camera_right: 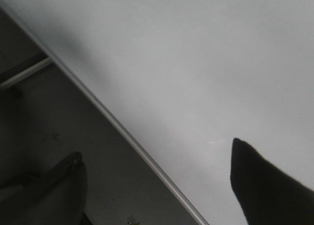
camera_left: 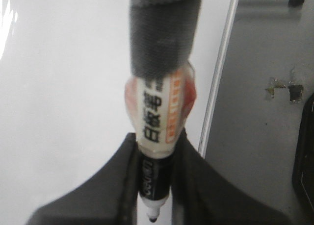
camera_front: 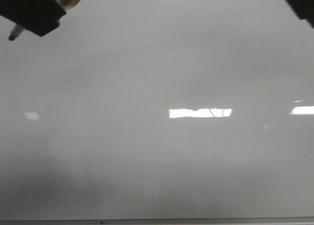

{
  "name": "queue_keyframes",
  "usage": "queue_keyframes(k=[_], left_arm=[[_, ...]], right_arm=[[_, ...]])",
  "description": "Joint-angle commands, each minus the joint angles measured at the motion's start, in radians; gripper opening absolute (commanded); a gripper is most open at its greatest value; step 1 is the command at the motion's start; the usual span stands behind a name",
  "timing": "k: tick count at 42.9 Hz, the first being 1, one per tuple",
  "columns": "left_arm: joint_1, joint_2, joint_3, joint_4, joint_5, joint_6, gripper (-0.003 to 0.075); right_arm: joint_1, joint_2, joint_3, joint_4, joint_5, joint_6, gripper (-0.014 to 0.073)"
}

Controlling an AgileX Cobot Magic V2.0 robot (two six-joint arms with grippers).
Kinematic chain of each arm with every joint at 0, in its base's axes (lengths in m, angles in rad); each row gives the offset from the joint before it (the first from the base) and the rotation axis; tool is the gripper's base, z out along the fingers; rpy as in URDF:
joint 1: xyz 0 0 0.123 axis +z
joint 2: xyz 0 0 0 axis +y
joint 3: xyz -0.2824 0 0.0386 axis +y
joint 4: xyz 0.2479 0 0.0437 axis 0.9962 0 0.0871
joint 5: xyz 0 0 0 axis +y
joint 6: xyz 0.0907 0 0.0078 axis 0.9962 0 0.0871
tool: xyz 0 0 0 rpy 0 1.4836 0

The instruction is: Write number 7 on whiteboard

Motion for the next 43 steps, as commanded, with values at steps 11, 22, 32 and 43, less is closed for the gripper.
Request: queue_keyframes(k=[11, 22, 32, 43], left_arm=[[-0.12, -0.024, -0.034, 0.005, -0.078, 0.043, -0.002], [-0.12, -0.024, -0.034, 0.011, -0.081, 0.045, -0.002], [-0.12, -0.024, -0.034, 0.011, -0.081, 0.045, -0.002], [-0.12, -0.024, -0.034, 0.011, -0.081, 0.045, -0.002]], right_arm=[[0.219, 0.162, -0.185, 0.015, -0.104, -0.106, 0.0613], [0.29, 0.246, -0.292, 0.027, -0.099, -0.113, 0.0613], [0.305, 0.263, -0.311, 0.068, -0.09, -0.156, 0.0613], [0.305, 0.263, -0.311, 0.146, -0.091, -0.209, 0.0463]])
